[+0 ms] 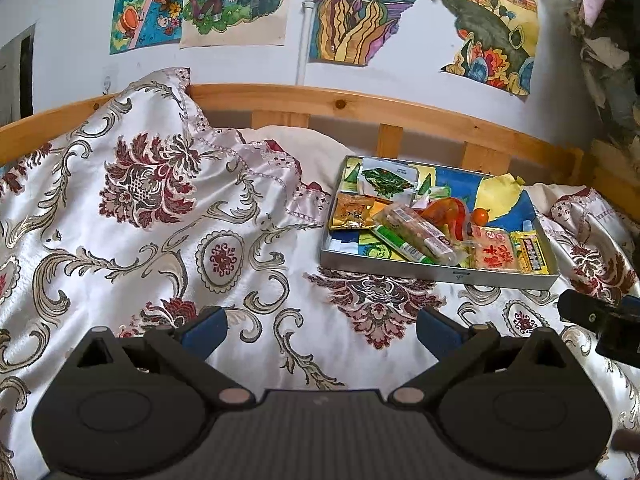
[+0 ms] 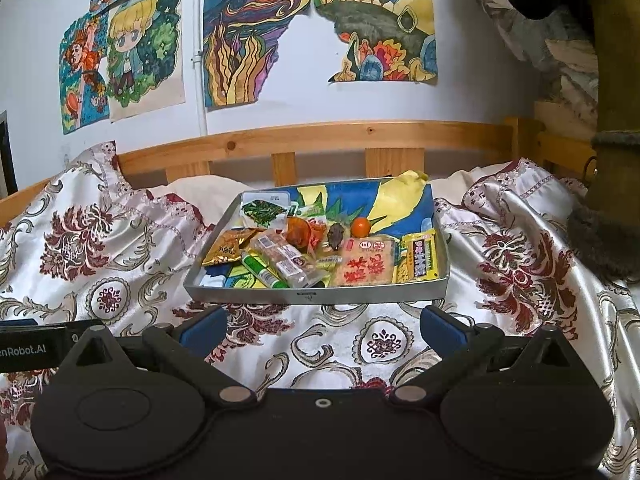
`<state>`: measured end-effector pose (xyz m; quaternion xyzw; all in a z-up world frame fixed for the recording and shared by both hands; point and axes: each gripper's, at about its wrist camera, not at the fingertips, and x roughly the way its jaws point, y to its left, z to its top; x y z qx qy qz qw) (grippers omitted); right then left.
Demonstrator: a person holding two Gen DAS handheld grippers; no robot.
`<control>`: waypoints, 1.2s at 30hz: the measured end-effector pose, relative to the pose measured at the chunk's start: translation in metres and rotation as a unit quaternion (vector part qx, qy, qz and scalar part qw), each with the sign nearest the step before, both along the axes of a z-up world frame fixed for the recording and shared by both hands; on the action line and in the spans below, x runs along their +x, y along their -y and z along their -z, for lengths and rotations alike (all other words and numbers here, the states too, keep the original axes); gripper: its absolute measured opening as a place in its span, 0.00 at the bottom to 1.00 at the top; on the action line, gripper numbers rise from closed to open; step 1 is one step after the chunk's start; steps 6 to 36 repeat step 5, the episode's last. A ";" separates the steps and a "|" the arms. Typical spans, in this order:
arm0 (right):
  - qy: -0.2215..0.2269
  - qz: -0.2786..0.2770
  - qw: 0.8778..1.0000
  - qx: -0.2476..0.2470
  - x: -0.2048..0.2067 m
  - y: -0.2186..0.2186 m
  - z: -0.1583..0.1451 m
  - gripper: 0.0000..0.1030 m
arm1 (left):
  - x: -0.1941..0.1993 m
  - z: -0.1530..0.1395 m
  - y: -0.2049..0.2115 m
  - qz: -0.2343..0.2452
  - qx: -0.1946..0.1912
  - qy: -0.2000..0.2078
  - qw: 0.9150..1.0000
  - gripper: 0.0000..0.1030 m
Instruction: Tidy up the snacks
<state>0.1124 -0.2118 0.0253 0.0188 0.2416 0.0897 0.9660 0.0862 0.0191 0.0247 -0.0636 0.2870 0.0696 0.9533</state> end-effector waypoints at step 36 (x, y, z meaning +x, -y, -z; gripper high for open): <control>-0.004 -0.002 1.000 -0.003 0.001 -0.002 0.001 0.99 | 0.001 0.002 -0.001 -0.002 0.002 -0.005 1.000 0.99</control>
